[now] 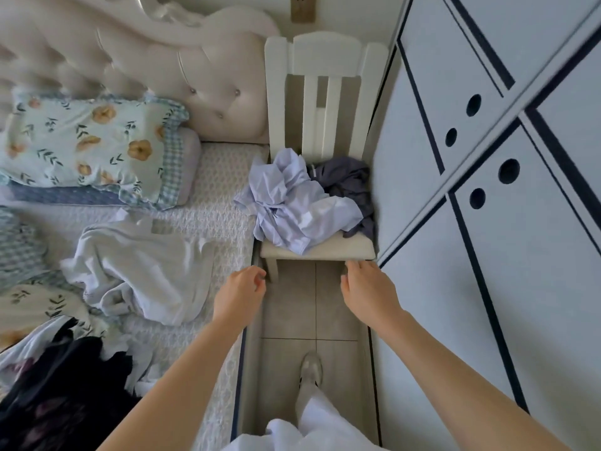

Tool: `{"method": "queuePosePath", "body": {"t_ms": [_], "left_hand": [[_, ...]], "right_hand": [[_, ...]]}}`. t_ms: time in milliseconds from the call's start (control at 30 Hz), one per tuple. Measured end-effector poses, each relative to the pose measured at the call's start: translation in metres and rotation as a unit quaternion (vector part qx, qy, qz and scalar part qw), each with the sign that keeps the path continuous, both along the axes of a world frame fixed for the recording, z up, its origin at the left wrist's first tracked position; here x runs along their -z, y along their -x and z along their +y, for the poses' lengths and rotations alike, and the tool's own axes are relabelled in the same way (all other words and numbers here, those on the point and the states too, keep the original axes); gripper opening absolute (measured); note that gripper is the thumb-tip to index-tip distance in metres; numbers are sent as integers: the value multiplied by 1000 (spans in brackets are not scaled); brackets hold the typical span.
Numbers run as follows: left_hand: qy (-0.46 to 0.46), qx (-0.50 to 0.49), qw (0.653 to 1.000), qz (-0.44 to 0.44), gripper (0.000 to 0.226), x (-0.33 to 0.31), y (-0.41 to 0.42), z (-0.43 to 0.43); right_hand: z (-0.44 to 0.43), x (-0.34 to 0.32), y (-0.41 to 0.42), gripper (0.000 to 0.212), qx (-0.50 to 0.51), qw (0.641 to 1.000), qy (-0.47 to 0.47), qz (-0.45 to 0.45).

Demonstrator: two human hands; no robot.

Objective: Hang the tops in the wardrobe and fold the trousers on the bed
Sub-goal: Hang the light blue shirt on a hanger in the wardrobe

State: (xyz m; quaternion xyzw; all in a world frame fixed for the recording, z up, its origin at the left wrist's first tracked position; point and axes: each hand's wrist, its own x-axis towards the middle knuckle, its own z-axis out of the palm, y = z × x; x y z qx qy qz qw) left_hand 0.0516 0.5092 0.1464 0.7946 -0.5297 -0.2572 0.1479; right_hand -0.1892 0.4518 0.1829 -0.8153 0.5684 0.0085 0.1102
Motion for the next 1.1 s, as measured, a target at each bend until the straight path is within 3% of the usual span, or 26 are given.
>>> {"method": "queuePosePath", "body": {"t_ms": [300,600,900,1100], "left_hand": [[-42,-41,998,-5,22,7,-19,-113],[-119,-66,990,23,28,50,-77,-226],[-221,-129,959,126,34,104,-144,-326],[-254,-195,927,193,7,151,-151,-373]], "right_hand": [[-147,17,-44,17,-77,997,-9,30],[-264,71,-107,30,-113,991,-60,50],[-365,120,-166,33,-66,979,-176,79],[-410,173,-192,29,40,954,-297,-5]]}}
